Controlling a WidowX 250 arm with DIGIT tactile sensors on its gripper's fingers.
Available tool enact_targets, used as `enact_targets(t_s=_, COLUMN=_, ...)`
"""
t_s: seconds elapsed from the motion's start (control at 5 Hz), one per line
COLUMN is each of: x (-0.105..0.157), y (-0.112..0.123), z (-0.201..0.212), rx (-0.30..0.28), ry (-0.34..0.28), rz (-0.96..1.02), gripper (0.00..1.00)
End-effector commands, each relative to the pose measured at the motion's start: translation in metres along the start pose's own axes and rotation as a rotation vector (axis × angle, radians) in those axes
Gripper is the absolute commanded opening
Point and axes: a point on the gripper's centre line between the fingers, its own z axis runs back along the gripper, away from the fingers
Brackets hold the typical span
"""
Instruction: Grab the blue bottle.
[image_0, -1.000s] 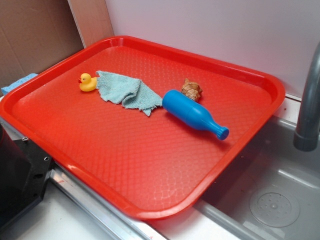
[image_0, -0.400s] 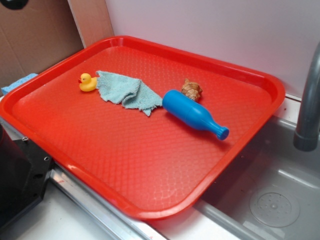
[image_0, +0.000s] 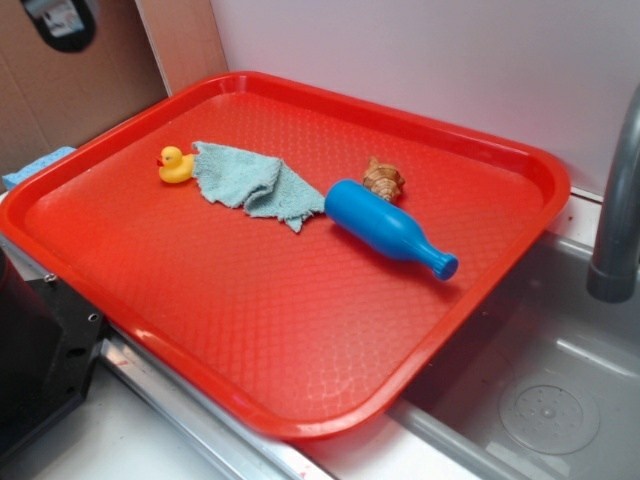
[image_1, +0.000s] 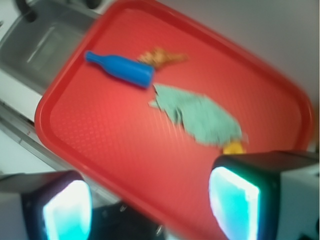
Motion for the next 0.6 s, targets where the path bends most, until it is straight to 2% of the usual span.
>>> enact_targets(t_s=0.0, x=0.048, y=-0.006, z=-0.03, rx=-0.088, ry=-0.13, rz=-0.502, gripper=1.0)
enact_targets(t_s=0.2, x=0.066, y=-0.015, z=-0.05, rx=-0.072, ry=-0.089, rz=-0.687, gripper=1.0)
enact_targets(t_s=0.4, x=0.084, y=-0.026, z=-0.075, rx=-0.121, ry=-0.076, rz=-0.825, gripper=1.0)
